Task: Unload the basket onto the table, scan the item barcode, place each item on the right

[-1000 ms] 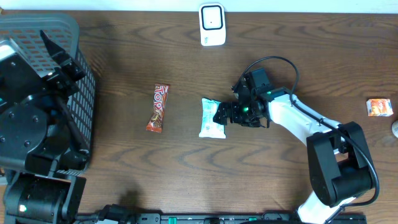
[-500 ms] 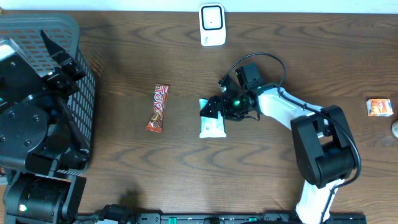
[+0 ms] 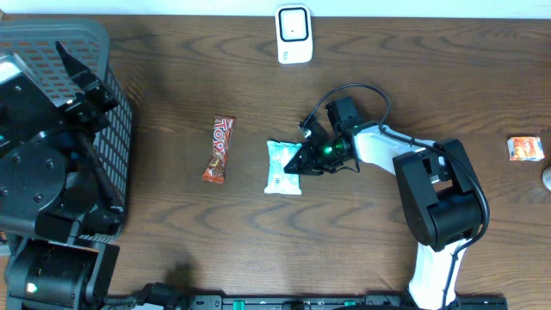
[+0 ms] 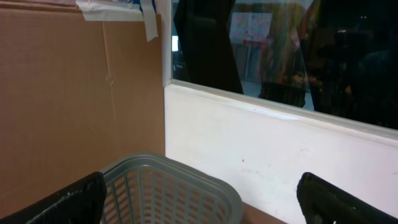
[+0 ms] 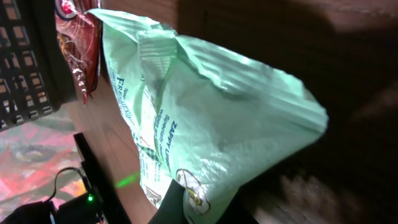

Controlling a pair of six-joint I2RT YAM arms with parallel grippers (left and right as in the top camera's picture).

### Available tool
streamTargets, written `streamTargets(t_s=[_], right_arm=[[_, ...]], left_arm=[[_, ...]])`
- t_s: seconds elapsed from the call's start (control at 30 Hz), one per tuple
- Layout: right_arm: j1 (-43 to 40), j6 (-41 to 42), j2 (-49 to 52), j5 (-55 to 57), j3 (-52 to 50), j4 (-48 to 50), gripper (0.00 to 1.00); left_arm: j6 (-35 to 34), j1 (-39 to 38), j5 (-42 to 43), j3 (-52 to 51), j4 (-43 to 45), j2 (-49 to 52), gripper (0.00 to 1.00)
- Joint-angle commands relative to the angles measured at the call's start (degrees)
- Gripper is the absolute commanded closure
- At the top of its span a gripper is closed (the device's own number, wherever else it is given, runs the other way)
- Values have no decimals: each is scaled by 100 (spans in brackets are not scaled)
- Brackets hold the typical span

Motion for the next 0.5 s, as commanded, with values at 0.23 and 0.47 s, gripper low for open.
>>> streamTargets(t_s=[0.23, 0.47], right_arm=[[-702, -431, -1078, -1327, -136, 122, 99], [-1054, -28, -1937, -2181, -136, 144, 99]], left_arm=[[-68, 20, 11, -35, -17, -13, 2], [-68, 20, 9, -35, -17, -2, 2]])
